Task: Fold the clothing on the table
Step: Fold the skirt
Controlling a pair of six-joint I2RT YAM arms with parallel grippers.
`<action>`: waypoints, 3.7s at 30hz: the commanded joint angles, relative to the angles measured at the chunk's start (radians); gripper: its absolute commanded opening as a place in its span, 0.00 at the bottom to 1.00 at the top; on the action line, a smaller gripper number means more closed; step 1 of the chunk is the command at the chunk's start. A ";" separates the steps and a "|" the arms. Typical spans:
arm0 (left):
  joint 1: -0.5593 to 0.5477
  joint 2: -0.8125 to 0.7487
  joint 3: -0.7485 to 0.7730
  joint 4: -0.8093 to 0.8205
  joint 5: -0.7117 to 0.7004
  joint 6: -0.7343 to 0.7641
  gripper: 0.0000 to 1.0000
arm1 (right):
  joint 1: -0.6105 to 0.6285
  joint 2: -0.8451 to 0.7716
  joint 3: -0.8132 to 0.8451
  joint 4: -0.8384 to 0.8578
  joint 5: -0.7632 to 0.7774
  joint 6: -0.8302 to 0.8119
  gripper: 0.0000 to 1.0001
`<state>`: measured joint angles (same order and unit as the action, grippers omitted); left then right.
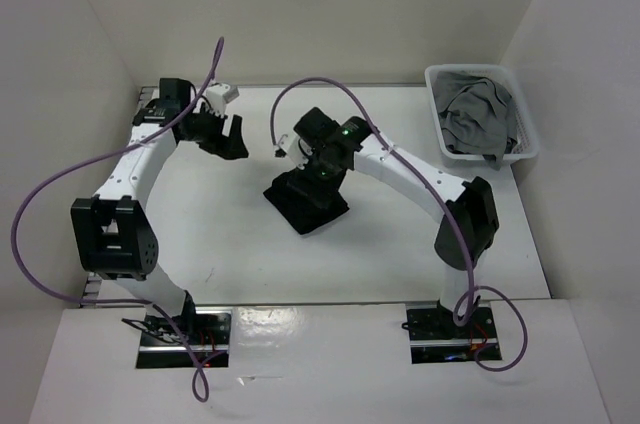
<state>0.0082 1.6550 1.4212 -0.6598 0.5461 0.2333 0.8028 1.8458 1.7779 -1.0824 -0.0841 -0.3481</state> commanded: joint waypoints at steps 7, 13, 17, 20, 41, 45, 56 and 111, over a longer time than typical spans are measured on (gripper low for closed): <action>-0.086 0.130 0.159 -0.208 0.392 0.107 0.87 | -0.230 -0.039 -0.264 0.197 0.109 0.049 0.87; -0.155 0.216 0.203 -0.296 0.478 0.176 0.87 | -0.375 -0.091 -0.328 0.222 0.075 0.081 0.99; -0.192 0.276 0.246 -0.371 0.523 0.247 0.90 | -0.398 -0.129 -0.396 0.242 0.086 0.092 0.99; -0.201 0.308 0.298 -0.417 0.554 0.268 0.98 | -0.409 -0.138 -0.429 0.251 0.095 0.103 0.99; -0.225 0.632 0.361 -0.640 0.634 0.509 1.00 | -0.442 -0.158 -0.477 0.251 0.095 0.112 0.99; -0.183 0.669 0.315 -0.640 0.643 0.518 1.00 | -0.442 -0.158 -0.477 0.260 0.086 0.112 0.99; -0.125 0.778 0.222 -0.640 0.634 0.555 1.00 | -0.442 -0.168 -0.506 0.269 0.076 0.121 0.99; 0.492 -0.501 -0.424 0.198 -0.273 -0.203 1.00 | -1.082 -0.580 -0.822 0.604 0.113 0.207 0.99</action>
<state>0.4950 1.1797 1.0058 -0.4931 0.2687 0.0456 -0.2718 1.2728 0.9440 -0.5194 0.0376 -0.1318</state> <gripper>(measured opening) 1.001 0.987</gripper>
